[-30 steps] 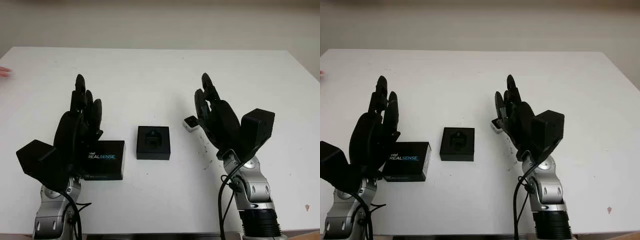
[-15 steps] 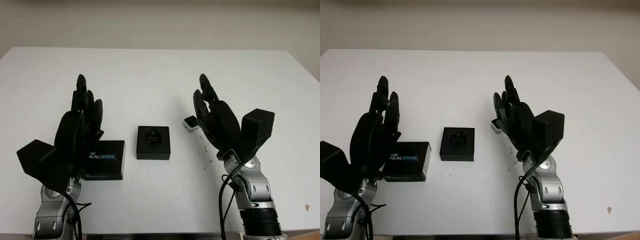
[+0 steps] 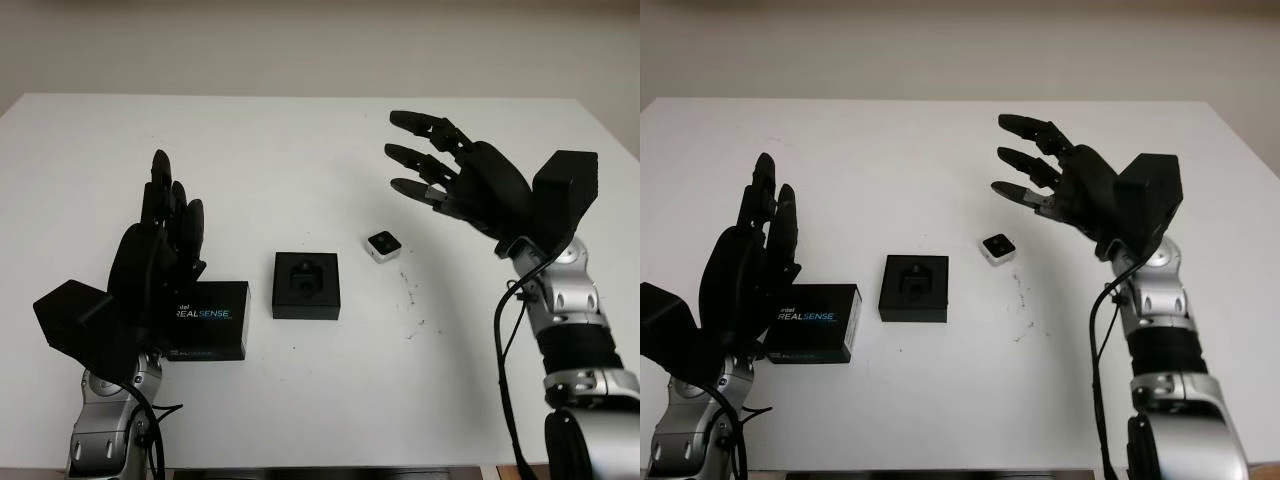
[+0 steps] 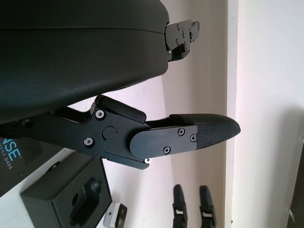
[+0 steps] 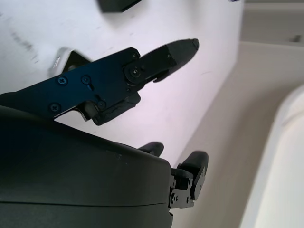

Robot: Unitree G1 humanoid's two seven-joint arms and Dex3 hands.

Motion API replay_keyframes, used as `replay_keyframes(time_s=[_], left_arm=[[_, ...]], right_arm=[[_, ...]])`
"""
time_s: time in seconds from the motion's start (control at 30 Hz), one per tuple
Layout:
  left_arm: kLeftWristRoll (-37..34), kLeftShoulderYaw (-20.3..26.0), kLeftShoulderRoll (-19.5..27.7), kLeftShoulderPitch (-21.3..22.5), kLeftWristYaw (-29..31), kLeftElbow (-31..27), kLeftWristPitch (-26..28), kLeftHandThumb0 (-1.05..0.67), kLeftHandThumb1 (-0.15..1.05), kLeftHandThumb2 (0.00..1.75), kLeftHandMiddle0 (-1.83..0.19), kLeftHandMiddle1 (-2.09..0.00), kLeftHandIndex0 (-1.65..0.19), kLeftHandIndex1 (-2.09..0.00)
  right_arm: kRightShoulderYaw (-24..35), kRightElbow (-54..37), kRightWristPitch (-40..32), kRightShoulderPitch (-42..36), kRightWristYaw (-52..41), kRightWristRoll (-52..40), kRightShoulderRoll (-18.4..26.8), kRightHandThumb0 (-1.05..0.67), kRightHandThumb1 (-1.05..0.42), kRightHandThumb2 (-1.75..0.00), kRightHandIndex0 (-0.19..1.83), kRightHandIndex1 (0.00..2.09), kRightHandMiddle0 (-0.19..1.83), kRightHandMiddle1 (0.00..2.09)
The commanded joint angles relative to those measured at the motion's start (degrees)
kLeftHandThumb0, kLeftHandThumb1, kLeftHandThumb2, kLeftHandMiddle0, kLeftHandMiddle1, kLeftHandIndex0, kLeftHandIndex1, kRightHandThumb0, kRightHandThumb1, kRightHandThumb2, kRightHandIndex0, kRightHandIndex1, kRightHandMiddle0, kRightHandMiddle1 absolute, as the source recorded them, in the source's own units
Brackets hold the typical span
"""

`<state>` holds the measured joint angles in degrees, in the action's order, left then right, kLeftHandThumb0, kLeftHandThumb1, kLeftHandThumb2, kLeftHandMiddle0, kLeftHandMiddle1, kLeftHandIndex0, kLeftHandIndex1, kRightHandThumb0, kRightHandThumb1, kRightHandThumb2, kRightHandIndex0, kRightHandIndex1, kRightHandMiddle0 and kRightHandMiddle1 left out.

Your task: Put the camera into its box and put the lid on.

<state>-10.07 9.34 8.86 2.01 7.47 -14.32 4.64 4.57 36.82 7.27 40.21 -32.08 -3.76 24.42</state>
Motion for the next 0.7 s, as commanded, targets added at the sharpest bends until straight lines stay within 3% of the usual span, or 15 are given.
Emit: replay_keyframes(time_s=[0.0,0.2,0.37,0.67], left_arm=[[0.0,0.2,0.4,0.7,0.1,-0.2,-0.4,-0.74,1.05,0.53,0.19,0.0,0.19,0.0],[-0.1,0.2,0.3,0.8,0.4,0.2,-0.7,-0.75,1.05,0.52,0.19,0.0,0.19,0.0],[-0.2,0.2,-0.2,0.4,-0.3,0.1,-0.2,-0.75,1.05,0.51,0.19,0.0,0.19,0.0],[-0.6,0.7,0.2,0.3,0.3,0.1,-0.5,-0.74,1.05,0.52,0.19,0.0,0.19,0.0]], right_arm=[[-1.8,3.3,2.1,3.1,-0.4,2.6,2.1,-0.46,-0.79,-0.05,0.11,0.69,-0.02,0.8],[-6.5,12.4,8.3,7.6,-0.8,9.9,4.7,-0.4,-0.77,-0.05,0.09,0.6,0.13,0.53],[-11.0,19.5,12.4,10.8,0.0,16.4,6.3,-0.45,-0.78,-0.05,0.15,0.35,0.33,0.22],[-16.1,23.1,15.5,13.4,0.6,22.8,7.1,-0.46,-0.8,-0.05,0.18,0.19,0.44,0.18]])
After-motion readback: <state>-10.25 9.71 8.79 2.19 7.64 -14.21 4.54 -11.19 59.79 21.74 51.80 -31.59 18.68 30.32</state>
